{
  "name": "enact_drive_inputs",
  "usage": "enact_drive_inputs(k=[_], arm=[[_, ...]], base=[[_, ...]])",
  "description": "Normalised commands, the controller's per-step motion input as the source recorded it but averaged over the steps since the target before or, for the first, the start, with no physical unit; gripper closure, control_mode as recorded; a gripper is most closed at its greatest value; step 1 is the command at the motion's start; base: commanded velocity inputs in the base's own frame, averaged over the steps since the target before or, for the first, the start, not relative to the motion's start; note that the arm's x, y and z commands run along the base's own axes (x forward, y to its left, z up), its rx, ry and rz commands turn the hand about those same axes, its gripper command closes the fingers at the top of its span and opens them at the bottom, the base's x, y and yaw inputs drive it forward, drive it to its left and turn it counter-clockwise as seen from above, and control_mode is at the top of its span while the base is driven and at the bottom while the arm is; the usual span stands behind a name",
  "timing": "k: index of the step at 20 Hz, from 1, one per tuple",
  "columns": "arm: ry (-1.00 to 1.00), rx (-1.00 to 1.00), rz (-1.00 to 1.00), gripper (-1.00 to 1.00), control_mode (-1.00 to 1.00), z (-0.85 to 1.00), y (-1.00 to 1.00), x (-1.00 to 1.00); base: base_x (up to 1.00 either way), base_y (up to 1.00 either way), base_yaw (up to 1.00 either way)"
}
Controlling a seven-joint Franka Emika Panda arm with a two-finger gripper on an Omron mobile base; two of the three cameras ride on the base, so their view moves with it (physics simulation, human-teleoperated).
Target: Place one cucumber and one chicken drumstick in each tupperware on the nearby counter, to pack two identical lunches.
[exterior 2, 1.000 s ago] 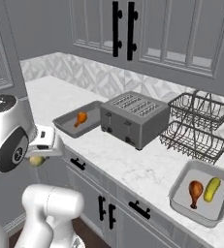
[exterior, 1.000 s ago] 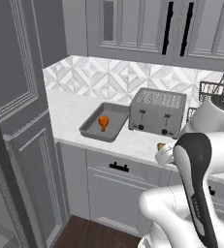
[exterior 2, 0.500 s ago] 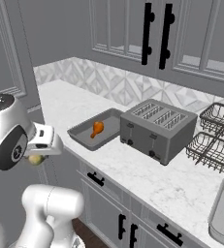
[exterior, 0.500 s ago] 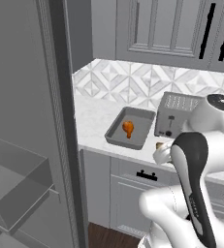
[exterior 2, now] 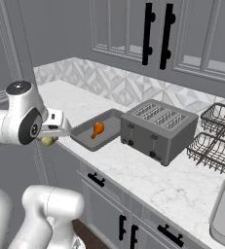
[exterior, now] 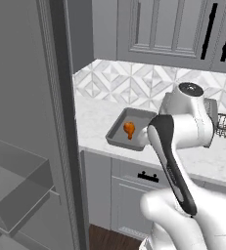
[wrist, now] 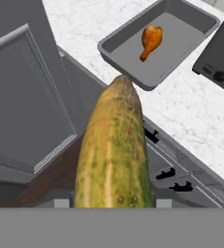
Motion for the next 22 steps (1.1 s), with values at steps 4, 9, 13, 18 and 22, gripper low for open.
enact_drive_inputs(k=[4, 9, 13, 18, 22], arm=[[0.00, 0.01, -0.01, 1.00, -1.00, 0.01, -0.18, 1.00], [0.12, 0.00, -0.15, 1.00, -1.00, 0.00, -0.07, 1.00], [0.15, 0.00, -0.17, 1.00, -1.00, -0.01, 0.02, 1.00], [0.08, -0.02, -0.13, 1.00, -1.00, -0.40, 0.01, 0.99], [0.00, 0.00, -0.17, 1.00, -1.00, -0.77, -0.24, 0.80]], base=[[0.00, 0.00, 0.00], [0.00, 0.00, 0.00], [0.00, 0.00, 0.00], [0.00, 0.00, 0.00], [0.00, 0.00, 0.00]])
